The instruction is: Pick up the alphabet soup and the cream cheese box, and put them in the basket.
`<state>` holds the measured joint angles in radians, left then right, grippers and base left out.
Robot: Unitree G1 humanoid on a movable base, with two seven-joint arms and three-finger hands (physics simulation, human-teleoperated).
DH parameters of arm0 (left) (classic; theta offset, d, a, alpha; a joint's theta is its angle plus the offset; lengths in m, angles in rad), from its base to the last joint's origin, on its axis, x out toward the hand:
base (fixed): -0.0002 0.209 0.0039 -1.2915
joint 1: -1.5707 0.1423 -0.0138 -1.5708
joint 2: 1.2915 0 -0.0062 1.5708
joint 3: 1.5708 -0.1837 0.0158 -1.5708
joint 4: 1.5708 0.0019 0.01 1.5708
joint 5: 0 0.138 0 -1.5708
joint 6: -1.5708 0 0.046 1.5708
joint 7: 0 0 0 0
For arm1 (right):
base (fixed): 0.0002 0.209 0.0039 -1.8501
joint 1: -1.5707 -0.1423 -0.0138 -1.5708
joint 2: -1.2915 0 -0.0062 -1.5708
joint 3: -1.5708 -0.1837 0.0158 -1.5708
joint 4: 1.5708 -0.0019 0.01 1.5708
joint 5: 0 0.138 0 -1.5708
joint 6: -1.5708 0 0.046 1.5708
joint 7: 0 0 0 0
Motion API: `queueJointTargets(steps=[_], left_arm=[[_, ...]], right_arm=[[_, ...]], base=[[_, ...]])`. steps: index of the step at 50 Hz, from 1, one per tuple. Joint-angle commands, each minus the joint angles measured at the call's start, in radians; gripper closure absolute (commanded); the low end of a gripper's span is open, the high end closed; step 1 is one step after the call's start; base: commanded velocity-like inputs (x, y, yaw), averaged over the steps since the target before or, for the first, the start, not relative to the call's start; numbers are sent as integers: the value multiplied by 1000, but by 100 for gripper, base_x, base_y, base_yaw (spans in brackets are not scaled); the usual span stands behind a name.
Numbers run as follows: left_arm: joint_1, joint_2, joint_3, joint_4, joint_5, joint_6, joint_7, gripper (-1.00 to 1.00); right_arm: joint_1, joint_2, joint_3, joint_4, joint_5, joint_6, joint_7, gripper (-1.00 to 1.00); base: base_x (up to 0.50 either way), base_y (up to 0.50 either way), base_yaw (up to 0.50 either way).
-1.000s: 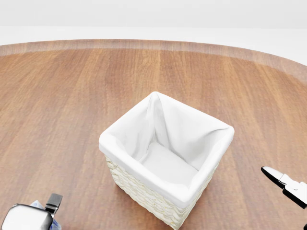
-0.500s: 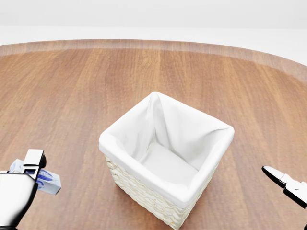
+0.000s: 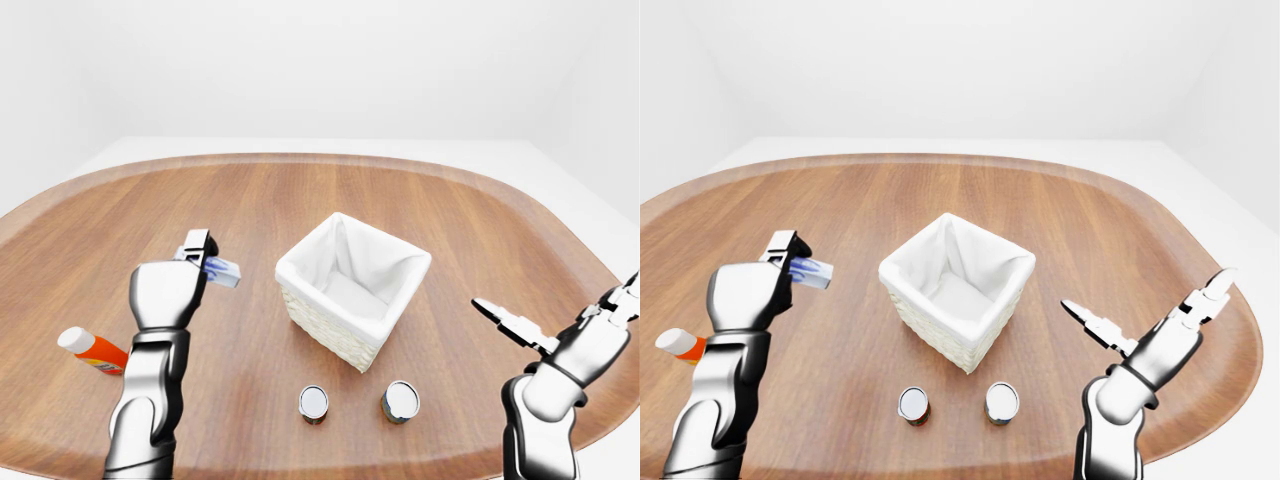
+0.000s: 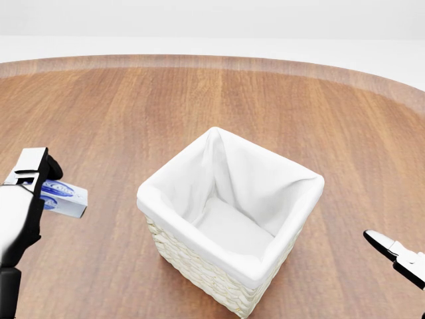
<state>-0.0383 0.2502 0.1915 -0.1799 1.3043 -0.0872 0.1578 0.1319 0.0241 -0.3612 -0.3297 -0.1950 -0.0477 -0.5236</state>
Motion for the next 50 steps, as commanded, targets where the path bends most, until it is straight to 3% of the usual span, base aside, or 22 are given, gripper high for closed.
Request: queueJointTargets(steps=[1,4,9,15,19,26,40,47,50], left_arm=[[-89,-28,-12,-150,-151,0,-150,100],[-126,-22,-8,-172,-185,0,-198,100],[-155,-52,-60,-208,-136,0,-231,100],[-166,-88,-122,-194,-75,0,-214,100],[-183,-123,-157,-190,-8,0,-222,100],[-184,-178,-256,-171,114,0,-169,100],[-257,-236,-317,-153,184,0,-214,100],[-282,-259,-368,-73,289,0,-187,100],[-339,-274,-374,-23,323,0,-207,100]], right_arm=[[0,1,-1,0,2,-1,0,-100],[2,3,-1,-14,2,10,0,-100],[-3,-2,-3,7,4,-5,0,-100],[-1,0,-1,-9,3,9,0,-100],[-2,-1,-3,-1,5,2,0,-100],[-2,-1,-2,-2,8,3,0,-100],[0,1,-5,-7,13,5,0,-100],[1,2,-5,-8,14,5,0,-100],[1,2,-6,-11,16,8,0,-100]], base=[[0,0,0],[0,0,0],[0,0,0],[0,0,0],[0,0,0],[0,0,0],[0,0,0],[0,0,0],[0,0,0]])
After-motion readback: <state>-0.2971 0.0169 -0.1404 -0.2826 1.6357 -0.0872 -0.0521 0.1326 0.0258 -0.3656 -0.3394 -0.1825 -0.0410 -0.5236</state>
